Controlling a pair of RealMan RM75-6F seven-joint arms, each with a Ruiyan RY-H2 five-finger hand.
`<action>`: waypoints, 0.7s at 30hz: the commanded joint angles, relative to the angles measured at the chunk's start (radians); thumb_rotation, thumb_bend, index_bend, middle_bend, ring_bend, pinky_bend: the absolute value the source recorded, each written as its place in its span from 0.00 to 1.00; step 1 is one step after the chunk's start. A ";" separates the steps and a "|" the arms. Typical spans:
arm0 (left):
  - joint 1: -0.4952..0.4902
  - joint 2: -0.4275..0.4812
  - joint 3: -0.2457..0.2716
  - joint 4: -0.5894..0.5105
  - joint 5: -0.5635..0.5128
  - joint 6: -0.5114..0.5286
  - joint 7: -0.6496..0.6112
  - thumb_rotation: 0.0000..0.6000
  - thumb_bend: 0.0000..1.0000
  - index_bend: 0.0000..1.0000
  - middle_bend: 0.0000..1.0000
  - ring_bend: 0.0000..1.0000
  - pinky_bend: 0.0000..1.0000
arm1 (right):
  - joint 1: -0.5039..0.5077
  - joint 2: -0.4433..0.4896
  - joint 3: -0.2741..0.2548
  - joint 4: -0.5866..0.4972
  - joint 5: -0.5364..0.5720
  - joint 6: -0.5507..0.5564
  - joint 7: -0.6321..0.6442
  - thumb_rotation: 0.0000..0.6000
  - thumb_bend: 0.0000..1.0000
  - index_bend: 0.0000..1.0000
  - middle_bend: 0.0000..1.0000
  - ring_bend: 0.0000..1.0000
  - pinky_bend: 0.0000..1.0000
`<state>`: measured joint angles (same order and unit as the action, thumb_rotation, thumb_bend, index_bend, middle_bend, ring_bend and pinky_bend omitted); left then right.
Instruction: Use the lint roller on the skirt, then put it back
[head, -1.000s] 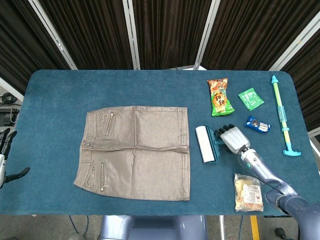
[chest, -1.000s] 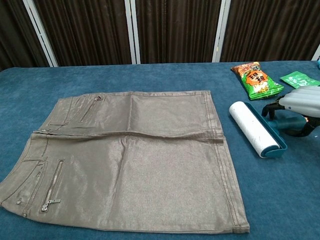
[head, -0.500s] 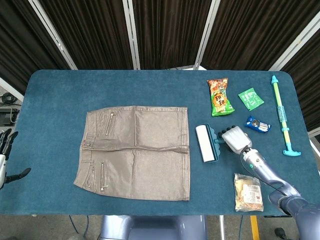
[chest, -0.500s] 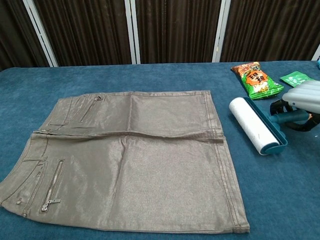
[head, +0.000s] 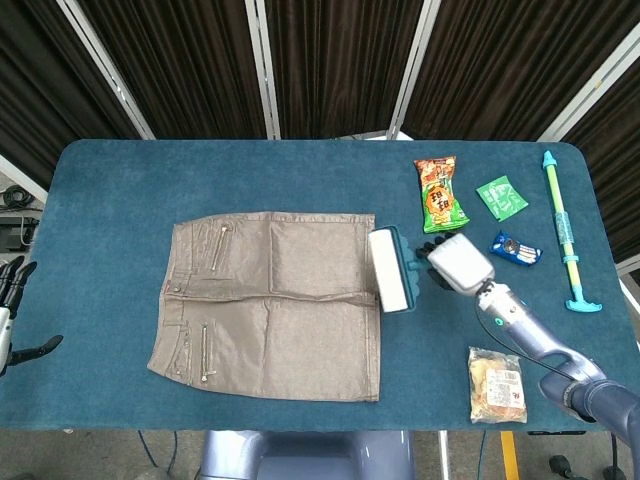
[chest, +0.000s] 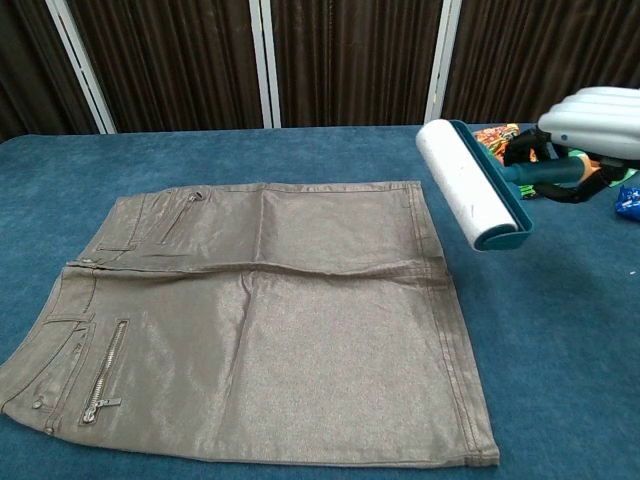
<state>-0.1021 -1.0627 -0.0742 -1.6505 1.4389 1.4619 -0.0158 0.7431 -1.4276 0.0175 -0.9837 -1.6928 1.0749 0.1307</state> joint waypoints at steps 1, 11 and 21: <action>-0.001 0.001 0.001 0.001 -0.001 -0.004 -0.002 1.00 0.00 0.00 0.00 0.00 0.00 | 0.094 0.072 0.048 -0.194 -0.001 -0.087 -0.182 1.00 0.93 0.52 0.58 0.49 0.50; -0.003 0.003 0.001 0.012 -0.015 -0.018 -0.017 1.00 0.00 0.00 0.00 0.00 0.00 | 0.244 0.030 0.125 -0.452 0.112 -0.347 -0.575 1.00 0.94 0.52 0.58 0.49 0.50; 0.000 0.010 0.001 0.015 -0.024 -0.024 -0.038 1.00 0.00 0.00 0.00 0.00 0.00 | 0.322 -0.075 0.132 -0.554 0.193 -0.437 -0.842 1.00 0.94 0.52 0.58 0.49 0.50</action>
<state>-0.1017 -1.0530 -0.0739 -1.6356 1.4159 1.4399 -0.0533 1.0387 -1.4664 0.1469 -1.5152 -1.5230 0.6661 -0.6646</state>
